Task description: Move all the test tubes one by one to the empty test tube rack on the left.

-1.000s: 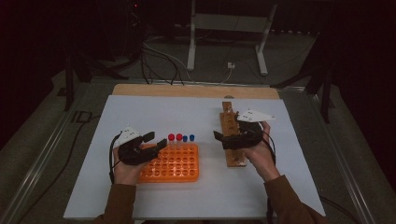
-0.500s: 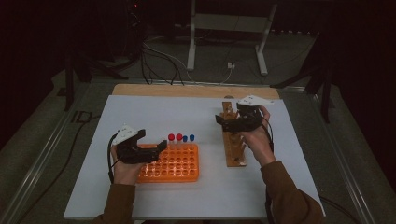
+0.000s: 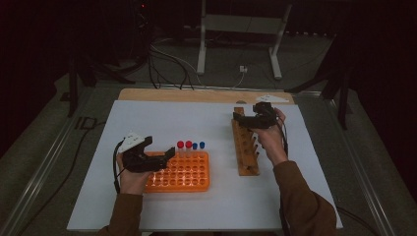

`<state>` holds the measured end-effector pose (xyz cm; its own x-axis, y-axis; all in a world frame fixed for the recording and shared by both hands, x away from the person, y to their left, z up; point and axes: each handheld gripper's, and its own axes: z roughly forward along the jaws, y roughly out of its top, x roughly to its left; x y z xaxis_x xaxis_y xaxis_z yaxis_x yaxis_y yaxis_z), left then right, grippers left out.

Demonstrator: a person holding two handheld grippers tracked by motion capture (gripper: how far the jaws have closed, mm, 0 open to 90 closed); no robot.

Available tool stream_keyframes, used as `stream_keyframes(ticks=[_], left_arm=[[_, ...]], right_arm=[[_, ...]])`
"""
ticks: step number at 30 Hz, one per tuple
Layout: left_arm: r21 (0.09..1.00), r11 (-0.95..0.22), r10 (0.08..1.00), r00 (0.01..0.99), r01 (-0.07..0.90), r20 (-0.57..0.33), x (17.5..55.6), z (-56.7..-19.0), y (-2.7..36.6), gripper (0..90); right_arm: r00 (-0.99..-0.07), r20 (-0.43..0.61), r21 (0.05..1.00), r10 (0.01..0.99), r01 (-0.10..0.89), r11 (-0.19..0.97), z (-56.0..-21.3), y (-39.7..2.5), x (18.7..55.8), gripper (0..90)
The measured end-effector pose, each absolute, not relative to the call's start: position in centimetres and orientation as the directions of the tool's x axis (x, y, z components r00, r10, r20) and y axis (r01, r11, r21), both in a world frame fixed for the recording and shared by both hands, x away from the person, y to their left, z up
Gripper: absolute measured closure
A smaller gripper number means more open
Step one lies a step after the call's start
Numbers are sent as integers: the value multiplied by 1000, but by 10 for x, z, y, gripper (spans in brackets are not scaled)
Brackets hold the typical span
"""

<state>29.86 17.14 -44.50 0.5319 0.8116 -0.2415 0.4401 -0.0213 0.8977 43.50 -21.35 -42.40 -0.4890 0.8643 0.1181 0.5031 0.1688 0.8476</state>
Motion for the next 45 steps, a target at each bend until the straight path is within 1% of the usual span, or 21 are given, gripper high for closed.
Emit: stream_keyframes(ticks=[3, 4, 5, 6, 8, 14, 17, 20, 24, 33, 35, 39, 45], left_arm=[[899, -16, 813, 529, 438, -244, 298, -445, 172, 6], [899, -17, 813, 529, 438, -242, 299, -445, 172, 6], [898, -19, 814, 529, 439, -242, 298, -445, 172, 5], [898, -18, 813, 529, 439, -242, 298, -445, 171, 5], [898, -21, 814, 529, 439, -240, 298, -445, 171, 6], [898, -10, 816, 522, 440, -246, 298, -445, 173, 5], [900, -7, 817, 522, 437, -247, 298, -445, 173, 6], [900, -7, 816, 523, 436, -247, 298, -445, 173, 6], [898, -6, 817, 520, 440, -250, 299, -447, 173, 6], [905, 13, 822, 511, 425, -252, 297, -446, 176, 5], [905, 12, 821, 512, 425, -251, 297, -446, 177, 5], [906, 12, 820, 514, 424, -252, 297, -446, 176, 5], [909, 4, 817, 523, 417, -243, 297, -444, 175, 5]], right_arm=[[-469, 113, 839, 876, 517, 169, -431, -213, 441, 173], [-466, 105, 837, 878, 519, 175, -434, -213, 443, 223], [-467, 91, 840, 880, 510, 184, -436, -213, 444, 328], [-473, 71, 847, 878, 493, 197, -438, -212, 445, 412], [-466, 43, 847, 884, 487, 215, -440, -211, 447, 489], [-463, 34, 827, 886, 510, 235, -448, -210, 455, 625], [-467, 45, 821, 883, 521, 233, -451, -210, 457, 689], [-470, 26, 815, 882, 521, 253, -454, -208, 457, 729], [-463, 20, 814, 886, 522, 254, -455, -205, 458, 753], [-434, -6, 828, 901, 503, 248, -452, -202, 453, 763], [-434, -21, 833, 901, 491, 255, -449, -203, 452, 763], [-436, -14, 850, 900, 469, 241, -439, -207, 447, 764], [-445, -25, 882, 895, 411, 229, -414, -214, 434, 764]])
